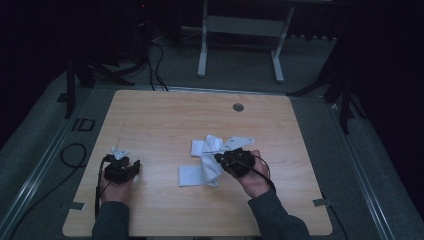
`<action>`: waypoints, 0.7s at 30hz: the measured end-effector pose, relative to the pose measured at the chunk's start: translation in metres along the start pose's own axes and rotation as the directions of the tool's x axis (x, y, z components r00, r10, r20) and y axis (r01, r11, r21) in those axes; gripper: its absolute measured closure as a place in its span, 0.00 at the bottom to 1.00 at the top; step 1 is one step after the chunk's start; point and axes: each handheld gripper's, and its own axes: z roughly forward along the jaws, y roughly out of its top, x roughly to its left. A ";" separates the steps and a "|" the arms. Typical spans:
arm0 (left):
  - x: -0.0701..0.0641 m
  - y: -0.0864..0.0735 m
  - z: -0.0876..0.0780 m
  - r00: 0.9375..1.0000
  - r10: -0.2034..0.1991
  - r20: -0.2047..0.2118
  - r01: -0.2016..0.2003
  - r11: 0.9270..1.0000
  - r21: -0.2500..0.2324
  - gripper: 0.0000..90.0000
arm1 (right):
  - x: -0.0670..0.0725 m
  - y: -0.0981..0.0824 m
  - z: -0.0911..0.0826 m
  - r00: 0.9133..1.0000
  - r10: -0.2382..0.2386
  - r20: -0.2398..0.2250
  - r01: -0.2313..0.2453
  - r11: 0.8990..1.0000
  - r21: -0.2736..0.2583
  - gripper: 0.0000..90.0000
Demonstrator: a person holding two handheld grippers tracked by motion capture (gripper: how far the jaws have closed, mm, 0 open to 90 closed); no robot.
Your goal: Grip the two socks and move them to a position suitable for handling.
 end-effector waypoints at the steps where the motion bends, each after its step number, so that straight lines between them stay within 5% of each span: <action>1: 0.000 0.000 0.000 1.000 -0.001 0.000 0.001 1.000 0.000 0.62 | -0.002 -0.001 -0.002 1.000 0.002 0.007 -0.002 1.000 -0.001 0.99; 10: -0.001 0.000 0.000 1.000 -0.001 -0.003 0.001 1.000 0.002 0.62 | -0.032 -0.024 -0.017 0.994 0.079 0.069 -0.081 0.997 0.021 0.99; 21: -0.001 0.000 0.000 1.000 -0.001 -0.002 0.001 1.000 -0.001 0.62 | -0.049 -0.048 -0.023 0.985 0.140 0.101 -0.145 0.988 0.046 0.98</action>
